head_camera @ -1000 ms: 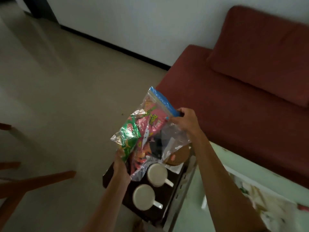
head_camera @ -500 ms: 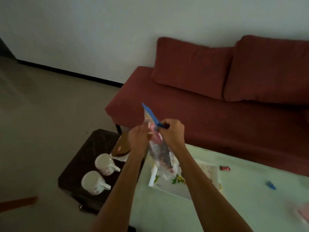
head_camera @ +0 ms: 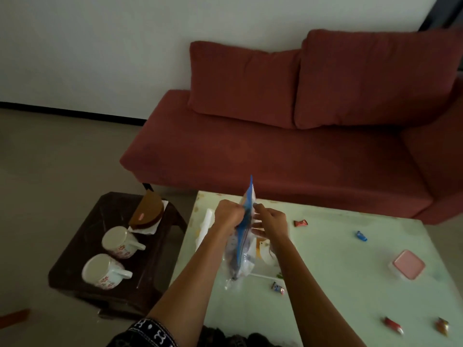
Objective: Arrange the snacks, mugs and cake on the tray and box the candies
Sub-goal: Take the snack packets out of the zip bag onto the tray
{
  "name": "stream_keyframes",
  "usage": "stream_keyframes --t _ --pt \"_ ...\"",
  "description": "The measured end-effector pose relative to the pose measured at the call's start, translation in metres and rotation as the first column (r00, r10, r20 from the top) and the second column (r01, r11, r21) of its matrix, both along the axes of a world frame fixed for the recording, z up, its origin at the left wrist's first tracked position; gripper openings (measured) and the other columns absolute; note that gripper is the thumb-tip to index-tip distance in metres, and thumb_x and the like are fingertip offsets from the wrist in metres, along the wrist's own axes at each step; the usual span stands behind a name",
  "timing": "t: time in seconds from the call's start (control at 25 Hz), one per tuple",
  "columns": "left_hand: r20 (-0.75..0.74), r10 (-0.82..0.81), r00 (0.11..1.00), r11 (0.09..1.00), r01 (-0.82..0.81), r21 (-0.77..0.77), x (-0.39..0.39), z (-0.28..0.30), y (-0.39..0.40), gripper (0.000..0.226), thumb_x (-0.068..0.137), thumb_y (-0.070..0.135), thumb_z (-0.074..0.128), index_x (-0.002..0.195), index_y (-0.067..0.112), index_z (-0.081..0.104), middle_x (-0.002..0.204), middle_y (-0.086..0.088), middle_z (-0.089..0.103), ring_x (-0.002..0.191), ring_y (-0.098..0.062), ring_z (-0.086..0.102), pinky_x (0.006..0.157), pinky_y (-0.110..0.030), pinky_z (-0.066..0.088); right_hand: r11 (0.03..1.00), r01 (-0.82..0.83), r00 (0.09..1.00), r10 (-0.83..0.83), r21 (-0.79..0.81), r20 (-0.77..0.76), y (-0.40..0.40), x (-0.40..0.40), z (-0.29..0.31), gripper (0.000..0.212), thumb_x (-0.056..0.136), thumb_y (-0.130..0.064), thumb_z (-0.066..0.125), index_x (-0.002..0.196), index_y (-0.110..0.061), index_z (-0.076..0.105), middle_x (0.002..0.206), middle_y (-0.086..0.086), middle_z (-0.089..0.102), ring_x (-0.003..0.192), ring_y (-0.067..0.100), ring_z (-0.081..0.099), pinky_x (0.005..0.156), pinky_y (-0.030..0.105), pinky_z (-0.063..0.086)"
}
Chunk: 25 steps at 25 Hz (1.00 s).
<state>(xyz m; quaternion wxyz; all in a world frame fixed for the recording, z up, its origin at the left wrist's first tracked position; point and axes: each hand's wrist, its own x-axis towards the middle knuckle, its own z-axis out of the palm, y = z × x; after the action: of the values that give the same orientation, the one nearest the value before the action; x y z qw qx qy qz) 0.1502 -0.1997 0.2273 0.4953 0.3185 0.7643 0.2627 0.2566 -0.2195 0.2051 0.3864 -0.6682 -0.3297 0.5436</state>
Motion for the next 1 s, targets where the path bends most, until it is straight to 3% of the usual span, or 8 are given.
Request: stream_keyframes --t 0.16,0.28,0.48,0.6,0.68,0.84,0.92,1.0 --pt "-0.075 -0.018 0.997 0.998 0.022 0.051 0.007 -0.005 -0.008 0.021 0.078 0.016 0.069 0.094 0.001 0.068 0.096 -0.016 0.070 0.085 -0.027 0.068 0.077 -0.038 0.058 0.998 -0.048 0.996 0.044 -0.052 -0.071 0.002 -0.002 -0.008 0.029 0.076 -0.037 0.074 0.077 -0.008 0.069 0.082 0.012 0.073 0.071 0.024 0.072 0.057 0.031 0.059" --pt "-0.045 -0.007 0.999 0.998 0.009 0.063 0.011 -0.005 -0.013 0.024 0.075 0.014 0.072 0.094 -0.001 0.068 0.095 -0.018 0.071 0.085 -0.029 0.069 0.079 -0.040 0.058 0.996 -0.030 0.996 0.023 -0.078 -0.088 0.000 -0.003 -0.013 0.025 0.077 -0.028 0.075 0.077 -0.003 0.070 0.081 0.016 0.072 0.074 0.030 0.072 0.068 0.041 0.061" --pt "0.176 0.032 0.984 0.999 -0.038 0.030 0.008 -0.008 -0.022 0.030 0.069 0.006 0.076 0.095 -0.006 0.067 0.098 -0.025 0.070 0.086 -0.033 0.069 0.083 -0.045 0.057 0.996 -0.001 0.990 -0.013 -0.093 -0.141 -0.003 0.007 -0.011 0.015 0.081 -0.001 0.060 0.070 -0.004 0.069 0.072 0.016 0.070 0.055 0.022 0.070 0.047 0.025 0.055" --pt "0.090 0.061 0.994 0.998 -0.062 0.009 0.015 -0.010 -0.027 0.022 0.075 0.009 0.070 0.091 -0.005 0.067 0.095 -0.021 0.070 0.083 -0.029 0.069 0.082 -0.041 0.057 0.998 -0.046 0.995 0.048 -0.031 0.082 -0.006 0.012 -0.010 0.014 0.077 -0.002 0.062 0.067 -0.006 0.070 0.078 0.019 0.072 0.068 0.028 0.072 0.062 0.036 0.061" --pt "-0.020 0.076 0.997 0.995 -0.075 0.069 0.023 -0.009 -0.036 0.013 0.074 0.009 0.068 0.082 -0.001 0.069 0.084 -0.016 0.071 0.072 -0.024 0.069 0.069 -0.032 0.059 0.991 -0.128 0.953 0.112 0.037 0.280 -0.009 0.012 -0.007 0.012 0.074 -0.003 0.064 0.065 -0.005 0.072 0.072 0.017 0.072 0.068 0.029 0.071 0.069 0.041 0.061" --pt "-0.200 0.018 0.980 0.958 0.040 0.285 0.034 -0.013 -0.054 0.028 0.074 0.016 0.069 0.050 0.015 0.055 0.047 0.006 0.052 0.041 -0.003 0.049 0.044 -0.016 0.039 0.963 -0.260 0.764 0.157 0.075 0.625 -0.019 0.007 -0.002 0.017 0.078 -0.011 0.063 0.067 -0.002 0.071 0.065 0.012 0.069 0.059 0.021 0.061 0.056 0.030 0.050" --pt "-0.256 0.021 0.967 0.939 0.068 0.337 0.035 -0.015 -0.057 0.033 0.075 0.017 0.070 0.048 0.016 0.051 0.045 0.007 0.048 0.040 -0.004 0.048 0.039 -0.010 0.037 0.963 -0.260 0.728 0.149 0.069 0.669 -0.022 0.005 -0.003 0.019 0.080 -0.011 0.060 0.066 0.001 0.066 0.062 0.011 0.063 0.057 0.020 0.055 0.053 0.030 0.044" --pt "-0.339 -0.002 0.941 0.922 0.133 0.364 0.036 -0.013 -0.057 0.028 0.076 0.022 0.071 0.056 0.009 0.056 0.052 0.000 0.055 0.048 -0.010 0.054 0.047 -0.020 0.044 0.967 -0.254 0.686 0.158 0.029 0.710 -0.023 0.006 -0.002 0.017 0.082 -0.011 0.058 0.072 0.001 0.064 0.067 0.012 0.062 0.061 0.020 0.053 0.053 0.030 0.040"
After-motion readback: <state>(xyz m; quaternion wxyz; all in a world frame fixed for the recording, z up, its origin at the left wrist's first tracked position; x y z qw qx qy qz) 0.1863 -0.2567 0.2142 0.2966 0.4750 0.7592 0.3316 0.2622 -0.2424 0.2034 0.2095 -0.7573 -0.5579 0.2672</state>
